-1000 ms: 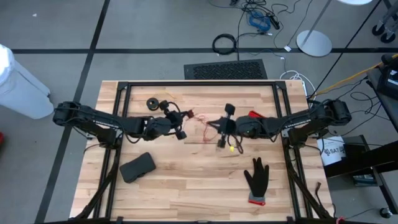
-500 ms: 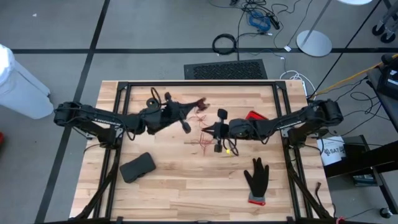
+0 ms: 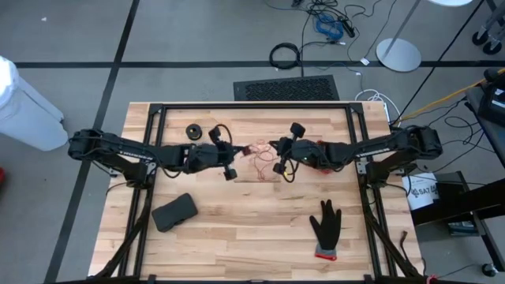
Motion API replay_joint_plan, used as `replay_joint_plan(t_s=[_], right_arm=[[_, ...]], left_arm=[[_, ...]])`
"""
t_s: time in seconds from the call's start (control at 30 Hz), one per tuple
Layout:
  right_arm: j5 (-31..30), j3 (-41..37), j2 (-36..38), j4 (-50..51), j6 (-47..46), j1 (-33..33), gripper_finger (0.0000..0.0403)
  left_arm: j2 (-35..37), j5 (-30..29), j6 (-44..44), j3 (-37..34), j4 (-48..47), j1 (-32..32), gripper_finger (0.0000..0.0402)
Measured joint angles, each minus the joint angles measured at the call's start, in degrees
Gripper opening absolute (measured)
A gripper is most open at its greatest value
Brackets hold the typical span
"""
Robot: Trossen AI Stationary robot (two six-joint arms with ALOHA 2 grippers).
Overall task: Coil cords
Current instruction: Uncoil the red wire from the black spool
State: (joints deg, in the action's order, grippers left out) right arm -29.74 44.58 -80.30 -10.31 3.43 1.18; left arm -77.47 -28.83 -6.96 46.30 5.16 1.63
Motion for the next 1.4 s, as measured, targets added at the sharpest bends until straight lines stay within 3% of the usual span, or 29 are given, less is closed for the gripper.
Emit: replay_joint_plan(t_s=[0.1, 0.23, 0.6, 1.03, 1.23, 1.4], right_arm=[[4.0, 0.0, 1.3, -2.2, 2.2, -1.6, 0.0], [12.0, 0.0, 1.5, -8.1, 4.9, -3.8, 0.0], [19.4, 0.0, 0.7, -12.3, 6.0, -5.8, 0.0], [22.6, 0.0, -5.1, -9.9, 5.1, -5.8, 0.0], [19.6, 0.0, -5.3, -3.7, 2.2, -5.4, 0.0002], [19.0, 0.0, -5.2, -1.3, 0.8, -4.8, 0.0027]], left_arm=[[0.0, -6.7, -0.7, 0.0, -4.2, 0.0, 0.0], [0.0, -11.3, -0.9, 0.0, -2.3, -0.1, 0.0], [-0.4, -12.2, -2.6, 0.0, 18.5, -2.5, 0.0], [-0.5, -10.7, -4.7, 0.0, 21.3, -6.0, 0.0], [-0.5, -10.8, -11.1, 0.0, 21.3, -6.1, 0.0], [-0.5, -10.9, -14.5, 0.0, 20.4, -5.2, 0.0]])
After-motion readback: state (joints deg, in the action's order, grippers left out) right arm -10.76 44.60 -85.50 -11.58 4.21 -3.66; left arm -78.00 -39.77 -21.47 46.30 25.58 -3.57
